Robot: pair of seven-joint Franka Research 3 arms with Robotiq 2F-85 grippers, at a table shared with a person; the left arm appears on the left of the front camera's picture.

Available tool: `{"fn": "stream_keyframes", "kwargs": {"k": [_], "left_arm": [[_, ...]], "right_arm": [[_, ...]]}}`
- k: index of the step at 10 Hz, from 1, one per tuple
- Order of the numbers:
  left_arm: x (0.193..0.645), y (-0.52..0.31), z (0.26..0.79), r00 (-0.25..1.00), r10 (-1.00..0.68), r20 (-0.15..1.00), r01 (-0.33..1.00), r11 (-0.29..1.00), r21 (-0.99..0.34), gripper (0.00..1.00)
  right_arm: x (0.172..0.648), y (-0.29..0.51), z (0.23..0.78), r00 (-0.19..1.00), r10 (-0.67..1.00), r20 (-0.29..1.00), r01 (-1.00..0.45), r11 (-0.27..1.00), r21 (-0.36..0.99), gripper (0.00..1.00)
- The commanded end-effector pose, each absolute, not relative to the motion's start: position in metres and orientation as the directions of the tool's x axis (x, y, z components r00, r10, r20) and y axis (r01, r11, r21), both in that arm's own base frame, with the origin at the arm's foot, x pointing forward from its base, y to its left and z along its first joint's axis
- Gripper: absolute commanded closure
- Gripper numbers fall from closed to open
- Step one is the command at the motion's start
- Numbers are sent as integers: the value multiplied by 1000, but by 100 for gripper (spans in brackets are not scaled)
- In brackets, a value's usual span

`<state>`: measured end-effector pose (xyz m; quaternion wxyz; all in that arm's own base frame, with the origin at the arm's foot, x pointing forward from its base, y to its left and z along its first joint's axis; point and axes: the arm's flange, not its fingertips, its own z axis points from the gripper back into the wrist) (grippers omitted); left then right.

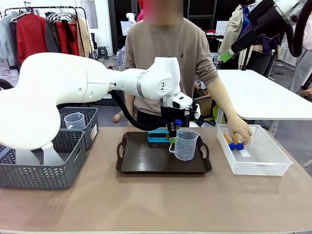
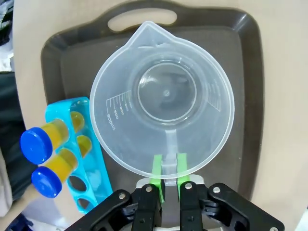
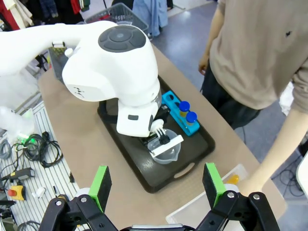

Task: Prepare the laboratory tools.
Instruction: Pick up one Large Measuring Cup and place it on the Handle tray.

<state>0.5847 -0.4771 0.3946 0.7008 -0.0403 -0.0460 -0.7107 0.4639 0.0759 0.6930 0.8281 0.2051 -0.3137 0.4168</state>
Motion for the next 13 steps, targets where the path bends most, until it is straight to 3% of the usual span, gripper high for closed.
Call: {"fn": "stream_keyframes", "kwargs": {"k": [1,3,8,13], "left_arm": [[598,-483,402,-27,-995,101,999,-25,20,100],[600,-483,394,-21,-996,90,1000,-21,7,94],[591,-475,403,-9,-994,112,1000,-9,-2,0],[581,-469,423,-14,-993,118,1000,-11,26,0]], "right_arm": [[463,75,694,453,561,693,-823,562,82,0],[463,75,694,453,561,693,-823,562,82,0],[463,75,694,453,561,693,-823,562,82,0],[463,75,694,453,561,693,-823,562,82,0]]}}
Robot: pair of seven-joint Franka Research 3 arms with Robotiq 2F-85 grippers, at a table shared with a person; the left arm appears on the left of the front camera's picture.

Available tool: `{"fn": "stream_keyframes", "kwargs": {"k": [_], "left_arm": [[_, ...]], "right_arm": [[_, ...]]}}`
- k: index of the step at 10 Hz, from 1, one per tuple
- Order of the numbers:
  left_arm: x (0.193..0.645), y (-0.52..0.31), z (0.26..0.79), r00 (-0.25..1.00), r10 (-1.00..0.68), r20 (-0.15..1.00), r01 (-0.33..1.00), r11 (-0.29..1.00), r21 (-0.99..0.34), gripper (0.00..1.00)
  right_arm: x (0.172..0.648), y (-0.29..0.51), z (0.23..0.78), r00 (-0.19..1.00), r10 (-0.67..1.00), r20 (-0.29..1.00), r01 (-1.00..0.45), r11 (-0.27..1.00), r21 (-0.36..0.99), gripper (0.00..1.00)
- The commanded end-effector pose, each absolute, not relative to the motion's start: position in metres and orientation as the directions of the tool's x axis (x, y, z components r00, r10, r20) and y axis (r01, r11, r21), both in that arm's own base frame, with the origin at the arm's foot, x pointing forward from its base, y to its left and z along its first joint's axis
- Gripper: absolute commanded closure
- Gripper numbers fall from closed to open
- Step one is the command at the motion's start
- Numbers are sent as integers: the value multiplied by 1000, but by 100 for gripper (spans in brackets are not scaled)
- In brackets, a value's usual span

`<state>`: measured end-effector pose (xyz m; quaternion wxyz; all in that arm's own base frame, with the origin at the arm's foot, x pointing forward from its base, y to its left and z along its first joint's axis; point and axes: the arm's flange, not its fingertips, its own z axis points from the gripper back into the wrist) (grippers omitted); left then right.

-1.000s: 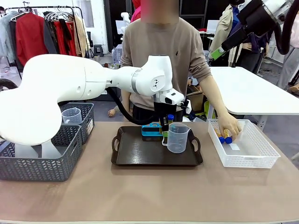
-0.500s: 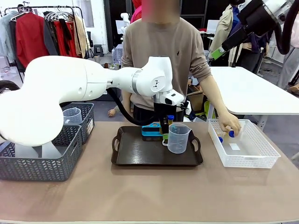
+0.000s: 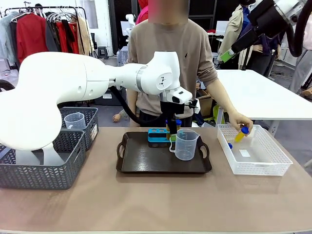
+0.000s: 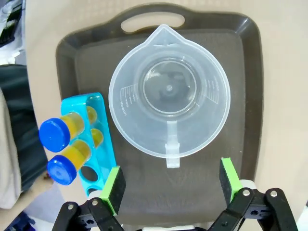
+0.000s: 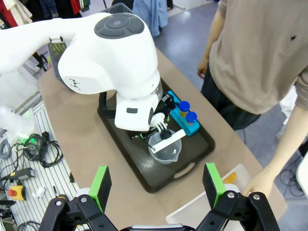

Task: Prepare the laboratory tools.
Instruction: Pick up one Large Measuring Cup and place it on the Handle tray, then pick up one Small flask and place it on the Handle tray.

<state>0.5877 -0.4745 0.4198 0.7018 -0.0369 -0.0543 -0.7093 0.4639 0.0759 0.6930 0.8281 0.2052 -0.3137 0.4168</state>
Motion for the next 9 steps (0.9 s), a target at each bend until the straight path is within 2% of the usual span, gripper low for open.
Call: {"fn": "stream_keyframes", "kwargs": {"k": [1,3,4,8,9], "left_arm": [[579,-471,424,-9,-993,120,1000,-6,27,0],[574,-467,427,-9,-995,98,1000,-10,-10,0],[586,-475,425,-14,-991,130,999,-10,31,0],[585,-474,422,-14,-992,124,1000,-12,23,0],[575,-453,440,25,-991,135,999,29,27,0]], "right_arm": [[463,75,694,453,561,693,-823,562,82,0],[463,75,694,453,561,693,-823,562,82,0],[463,75,694,453,561,693,-823,562,82,0],[463,75,694,453,561,693,-823,562,82,0],[463,75,694,453,561,693,-823,562,82,0]]}}
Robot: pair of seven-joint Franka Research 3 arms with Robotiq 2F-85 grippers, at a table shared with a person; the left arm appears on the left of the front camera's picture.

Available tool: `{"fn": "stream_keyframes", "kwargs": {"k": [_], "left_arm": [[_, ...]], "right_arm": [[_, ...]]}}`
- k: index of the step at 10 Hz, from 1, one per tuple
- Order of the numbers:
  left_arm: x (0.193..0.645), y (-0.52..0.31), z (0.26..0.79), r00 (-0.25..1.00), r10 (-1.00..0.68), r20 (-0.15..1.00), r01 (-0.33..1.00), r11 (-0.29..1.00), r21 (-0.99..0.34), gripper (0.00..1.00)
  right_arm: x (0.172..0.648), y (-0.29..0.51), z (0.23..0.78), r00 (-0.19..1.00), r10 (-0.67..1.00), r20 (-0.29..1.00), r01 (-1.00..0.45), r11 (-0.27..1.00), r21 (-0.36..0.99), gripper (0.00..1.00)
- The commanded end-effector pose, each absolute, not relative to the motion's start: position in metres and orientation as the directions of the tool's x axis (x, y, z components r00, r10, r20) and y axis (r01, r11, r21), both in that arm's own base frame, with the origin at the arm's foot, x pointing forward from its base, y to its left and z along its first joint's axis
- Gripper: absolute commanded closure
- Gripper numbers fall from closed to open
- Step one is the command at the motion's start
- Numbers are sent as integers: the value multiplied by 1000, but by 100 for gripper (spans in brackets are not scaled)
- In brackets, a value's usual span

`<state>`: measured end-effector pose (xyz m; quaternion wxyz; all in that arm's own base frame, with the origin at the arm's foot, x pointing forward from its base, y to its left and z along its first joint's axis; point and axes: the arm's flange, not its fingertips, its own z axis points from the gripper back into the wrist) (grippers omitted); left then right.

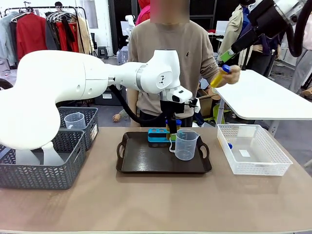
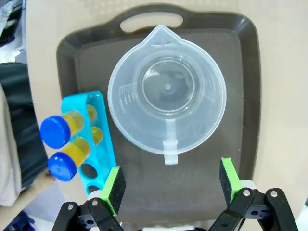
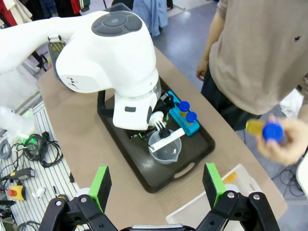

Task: Prepare the laboratory tools.
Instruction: Pick up one Small flask and place it on the Handle tray.

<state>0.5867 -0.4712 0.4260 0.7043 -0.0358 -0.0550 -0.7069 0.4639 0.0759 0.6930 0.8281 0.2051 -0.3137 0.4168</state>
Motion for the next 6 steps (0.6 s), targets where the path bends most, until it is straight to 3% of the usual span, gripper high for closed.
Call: {"fn": "stream_keyframes", "kwargs": {"k": [1,4,6], "left_arm": [[557,-430,463,62,-990,130,997,67,35,0],[513,-371,521,220,-960,171,966,239,97,0],[488,-327,560,399,-900,178,893,425,146,0]], "right_arm": [[463,75,694,453,561,693,-823,562,82,0],[463,75,694,453,561,693,-823,562,82,0],[463,75,694,453,561,693,-823,562,82,0]]}}
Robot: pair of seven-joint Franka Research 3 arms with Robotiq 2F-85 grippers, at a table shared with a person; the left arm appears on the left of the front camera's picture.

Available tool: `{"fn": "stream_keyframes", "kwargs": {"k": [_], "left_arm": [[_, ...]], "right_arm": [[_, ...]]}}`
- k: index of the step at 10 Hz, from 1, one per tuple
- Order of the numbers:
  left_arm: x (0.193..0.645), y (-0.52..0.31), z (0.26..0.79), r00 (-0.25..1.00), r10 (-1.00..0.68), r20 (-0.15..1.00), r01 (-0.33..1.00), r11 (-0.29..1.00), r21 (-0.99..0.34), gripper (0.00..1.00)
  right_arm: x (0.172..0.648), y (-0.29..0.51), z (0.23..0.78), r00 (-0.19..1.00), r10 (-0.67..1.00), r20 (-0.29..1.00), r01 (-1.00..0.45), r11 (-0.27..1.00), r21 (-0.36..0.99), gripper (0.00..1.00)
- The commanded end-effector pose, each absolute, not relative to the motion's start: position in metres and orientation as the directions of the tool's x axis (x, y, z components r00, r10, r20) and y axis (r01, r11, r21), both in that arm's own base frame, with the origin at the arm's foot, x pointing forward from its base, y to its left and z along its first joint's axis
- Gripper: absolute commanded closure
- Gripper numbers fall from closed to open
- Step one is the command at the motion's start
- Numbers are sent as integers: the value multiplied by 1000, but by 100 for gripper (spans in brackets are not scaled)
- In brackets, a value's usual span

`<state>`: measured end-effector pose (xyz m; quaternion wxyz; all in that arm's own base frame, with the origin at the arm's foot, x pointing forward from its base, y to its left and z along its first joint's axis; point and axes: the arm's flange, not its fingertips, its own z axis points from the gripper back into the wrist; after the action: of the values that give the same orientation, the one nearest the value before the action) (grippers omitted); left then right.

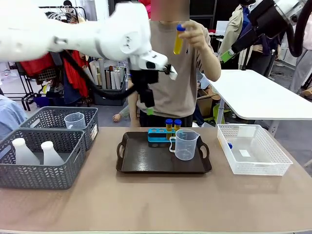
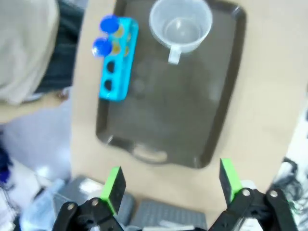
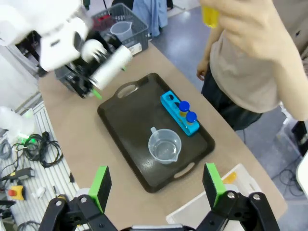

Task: Prepare the laboratory tools.
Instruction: Pick up one Small flask and place it on the Handle tray.

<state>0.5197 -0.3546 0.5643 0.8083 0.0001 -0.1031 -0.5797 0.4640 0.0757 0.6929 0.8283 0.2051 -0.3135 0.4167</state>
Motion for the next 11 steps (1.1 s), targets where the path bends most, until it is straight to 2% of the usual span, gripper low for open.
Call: {"fn": "stream_keyframes", "kwargs": {"k": [1,4,6,8,9,11], "left_arm": [[477,-306,575,498,-848,182,828,527,193,0],[458,-215,607,735,-667,119,635,740,224,0],[454,-157,612,838,-529,135,501,843,195,0],[457,-135,609,861,-489,140,459,865,201,0],[457,-140,619,836,-535,127,508,840,191,0],[457,-140,619,836,-535,127,508,840,191,0]], "right_arm": [[463,75,694,453,561,693,-823,562,82,0],[463,75,694,453,561,693,-823,562,82,0],[463,75,694,453,561,693,-823,562,82,0],[463,75,694,453,561,693,-823,562,82,0],[463,75,694,453,561,693,-823,562,82,0],[463,75,694,453,561,693,-823,562,82,0]]}}
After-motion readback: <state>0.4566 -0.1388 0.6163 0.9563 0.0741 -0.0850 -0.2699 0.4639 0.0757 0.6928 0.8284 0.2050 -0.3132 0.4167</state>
